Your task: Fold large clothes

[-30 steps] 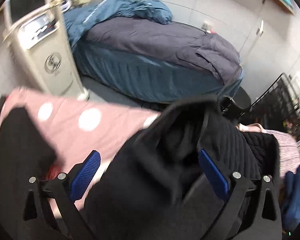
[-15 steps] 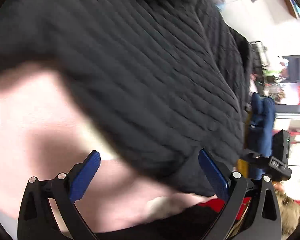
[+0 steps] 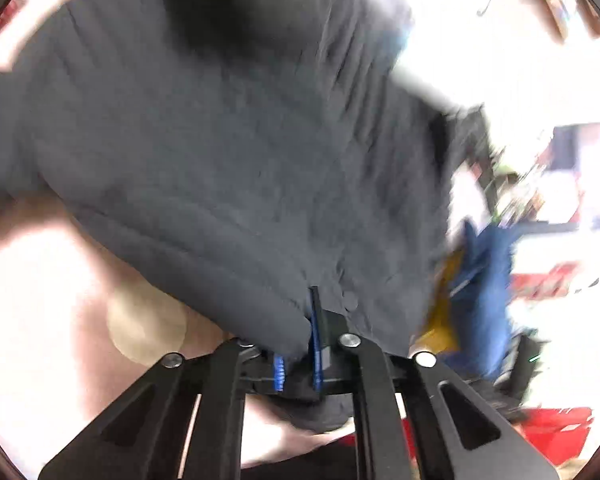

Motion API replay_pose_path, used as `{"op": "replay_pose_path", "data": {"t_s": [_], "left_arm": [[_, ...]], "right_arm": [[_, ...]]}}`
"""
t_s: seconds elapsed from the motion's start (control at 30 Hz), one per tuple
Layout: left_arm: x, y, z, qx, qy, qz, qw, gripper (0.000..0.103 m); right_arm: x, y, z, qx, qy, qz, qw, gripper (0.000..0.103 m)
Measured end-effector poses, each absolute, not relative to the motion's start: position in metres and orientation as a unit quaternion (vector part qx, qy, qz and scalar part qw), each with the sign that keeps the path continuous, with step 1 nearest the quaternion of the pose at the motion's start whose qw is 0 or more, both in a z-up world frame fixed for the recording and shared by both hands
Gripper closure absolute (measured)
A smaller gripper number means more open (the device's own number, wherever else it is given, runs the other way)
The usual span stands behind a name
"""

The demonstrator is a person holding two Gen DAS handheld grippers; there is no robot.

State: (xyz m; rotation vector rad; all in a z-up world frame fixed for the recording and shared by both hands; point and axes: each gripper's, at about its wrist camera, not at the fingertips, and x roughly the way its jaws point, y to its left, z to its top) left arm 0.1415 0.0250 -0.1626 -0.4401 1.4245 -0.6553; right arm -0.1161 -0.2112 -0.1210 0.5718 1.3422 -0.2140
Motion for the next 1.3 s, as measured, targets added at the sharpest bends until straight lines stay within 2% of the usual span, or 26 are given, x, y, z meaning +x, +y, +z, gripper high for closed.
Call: {"op": "replay_pose_path", "data": {"t_s": [0.07, 0.17, 0.27, 0.43, 0.53, 0.7, 0.73, 0.77, 0.8, 0.83, 0.87, 0.97, 1.03, 1.2, 1.3], "left_arm": [[0.165, 0.048, -0.112, -0.208, 0.584, -0.288, 0.730, 0.095], [0.205, 0.075, -0.070, -0.231, 0.542, -0.261, 0.765, 0.095], [0.234, 0.078, -0.048, -0.200, 0.525, -0.228, 0.796, 0.095], [0.250, 0.054, -0.052, -0.159, 0.538, -0.223, 0.797, 0.095], [0.246, 0.065, -0.057, -0.166, 0.550, -0.210, 0.791, 0.095], [0.244, 0.074, -0.074, -0.173, 0.561, -0.200, 0.784, 0.095], [0.244, 0.074, -0.075, -0.173, 0.563, -0.198, 0.783, 0.095], [0.241, 0.077, -0.074, -0.176, 0.564, -0.197, 0.782, 0.095], [0.239, 0.081, -0.075, -0.180, 0.567, -0.197, 0.779, 0.095], [0.235, 0.083, -0.074, -0.183, 0.570, -0.196, 0.777, 0.095], [0.232, 0.086, -0.073, -0.182, 0.571, -0.195, 0.776, 0.095], [0.215, 0.093, -0.059, -0.149, 0.574, -0.190, 0.782, 0.095], [0.202, 0.102, -0.041, -0.140, 0.581, -0.186, 0.780, 0.095], [0.187, 0.120, 0.006, -0.127, 0.577, -0.202, 0.781, 0.094], [0.194, 0.109, -0.015, -0.106, 0.595, -0.209, 0.768, 0.084]], "right_arm": [[-0.116, -0.214, -0.114, 0.245, 0.600, -0.103, 0.754, 0.013], [-0.108, -0.210, -0.114, 0.208, 0.601, -0.099, 0.766, 0.013], [-0.088, -0.190, -0.119, 0.131, 0.602, -0.077, 0.784, 0.013], [-0.045, -0.167, -0.133, 0.066, 0.582, -0.030, 0.810, 0.013], [-0.019, -0.180, -0.151, 0.106, 0.575, -0.027, 0.811, 0.013], [0.010, -0.209, -0.199, 0.266, 0.583, -0.007, 0.768, 0.013], [0.011, -0.209, -0.204, 0.285, 0.582, -0.004, 0.761, 0.021], [0.012, -0.206, -0.209, 0.306, 0.582, 0.009, 0.753, 0.047], [0.012, -0.202, -0.211, 0.316, 0.584, 0.024, 0.747, 0.058], [0.013, -0.197, -0.207, 0.323, 0.584, 0.034, 0.744, 0.076], [0.011, -0.195, -0.199, 0.333, 0.580, 0.040, 0.742, 0.087], [-0.002, -0.196, -0.156, 0.386, 0.541, 0.097, 0.740, 0.092], [-0.027, -0.207, -0.101, 0.428, 0.499, 0.150, 0.739, 0.094], [-0.072, -0.238, 0.001, 0.434, 0.467, 0.209, 0.742, 0.094], [-0.073, -0.244, 0.001, 0.393, 0.494, 0.185, 0.754, 0.091]]}}
